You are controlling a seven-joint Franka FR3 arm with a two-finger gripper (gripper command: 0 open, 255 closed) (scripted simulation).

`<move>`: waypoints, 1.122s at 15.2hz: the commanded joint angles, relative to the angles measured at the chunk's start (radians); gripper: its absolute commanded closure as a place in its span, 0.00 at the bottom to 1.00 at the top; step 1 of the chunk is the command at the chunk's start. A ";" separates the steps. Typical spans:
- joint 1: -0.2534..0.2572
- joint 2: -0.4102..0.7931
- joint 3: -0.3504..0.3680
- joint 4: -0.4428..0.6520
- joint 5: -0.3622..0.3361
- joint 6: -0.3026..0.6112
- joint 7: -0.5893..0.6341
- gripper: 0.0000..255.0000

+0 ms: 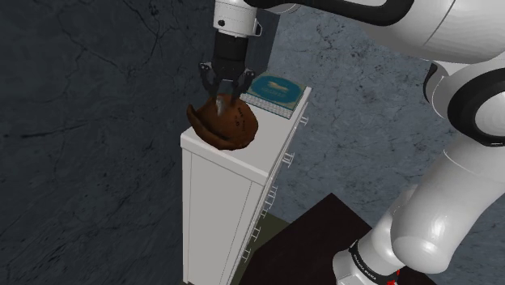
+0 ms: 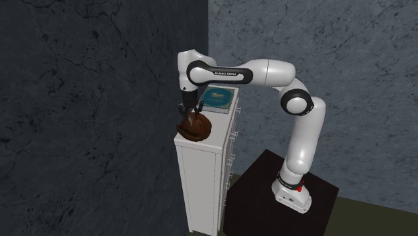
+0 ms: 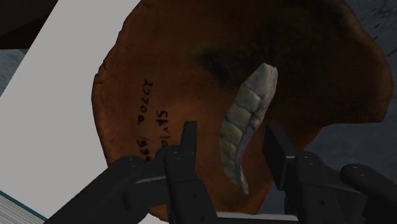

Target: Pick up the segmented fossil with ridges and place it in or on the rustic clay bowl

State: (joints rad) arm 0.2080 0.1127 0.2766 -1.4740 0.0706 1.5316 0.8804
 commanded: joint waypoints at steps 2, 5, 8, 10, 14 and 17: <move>0.000 0.000 0.000 0.000 0.000 0.000 0.000 0.00; 0.000 0.000 0.000 0.000 0.000 0.000 0.000 0.00; 0.004 0.048 0.001 0.165 -0.012 -0.118 0.011 0.00; 0.007 0.065 0.002 0.215 -0.017 -0.152 0.014 0.00; 0.007 0.065 0.002 0.215 -0.017 -0.152 0.014 0.00; 0.007 0.065 0.002 0.215 -0.017 -0.152 0.014 0.00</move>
